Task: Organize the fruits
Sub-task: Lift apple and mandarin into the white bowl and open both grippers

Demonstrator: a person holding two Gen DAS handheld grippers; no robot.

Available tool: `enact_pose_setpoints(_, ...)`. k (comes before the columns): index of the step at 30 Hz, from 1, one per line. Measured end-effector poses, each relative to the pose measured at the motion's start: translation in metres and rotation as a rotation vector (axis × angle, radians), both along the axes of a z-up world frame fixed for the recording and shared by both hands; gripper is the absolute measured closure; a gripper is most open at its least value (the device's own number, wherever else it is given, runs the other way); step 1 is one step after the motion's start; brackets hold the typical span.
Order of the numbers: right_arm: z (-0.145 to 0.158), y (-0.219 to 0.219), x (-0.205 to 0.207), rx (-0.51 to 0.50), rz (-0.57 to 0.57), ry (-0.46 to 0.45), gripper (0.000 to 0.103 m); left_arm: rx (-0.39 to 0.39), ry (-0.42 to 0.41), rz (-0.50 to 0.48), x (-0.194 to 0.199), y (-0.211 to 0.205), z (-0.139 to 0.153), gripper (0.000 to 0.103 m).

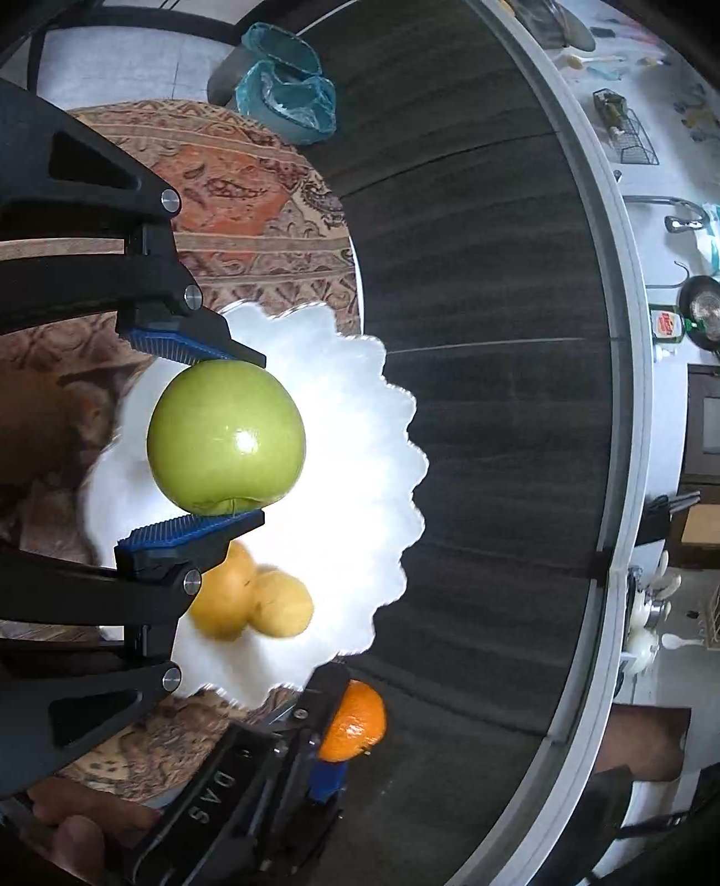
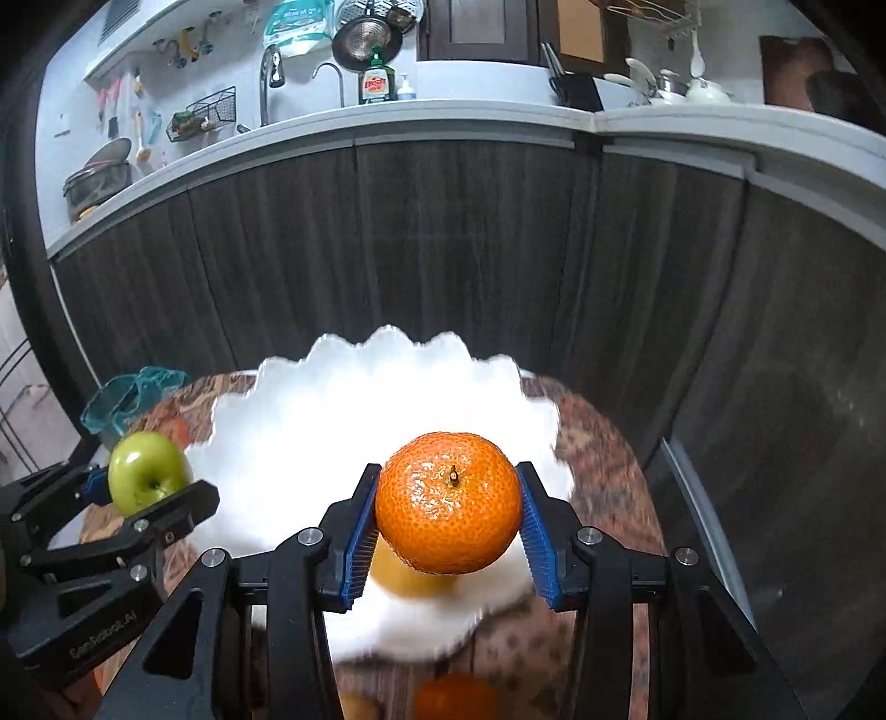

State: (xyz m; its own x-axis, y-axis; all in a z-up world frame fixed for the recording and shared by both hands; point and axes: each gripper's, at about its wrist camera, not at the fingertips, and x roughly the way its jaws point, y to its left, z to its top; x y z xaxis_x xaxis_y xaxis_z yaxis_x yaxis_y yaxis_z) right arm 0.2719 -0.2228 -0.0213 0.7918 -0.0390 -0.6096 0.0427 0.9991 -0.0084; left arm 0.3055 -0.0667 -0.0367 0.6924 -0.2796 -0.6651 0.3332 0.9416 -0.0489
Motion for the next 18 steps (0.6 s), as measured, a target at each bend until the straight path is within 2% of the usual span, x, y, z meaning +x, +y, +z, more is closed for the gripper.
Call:
enact_pose_setpoints(7,0.006,0.01,0.042,-0.016,0.036,-0.007,0.056,0.001,-0.008,0.031,0.037,0.008,0.002,0.056)
enact_pose_setpoints(18,-0.016,0.016,0.075,-0.008,0.034,0.047,0.056,-0.001,0.047,0.037,0.059,0.016,-0.023,0.056)
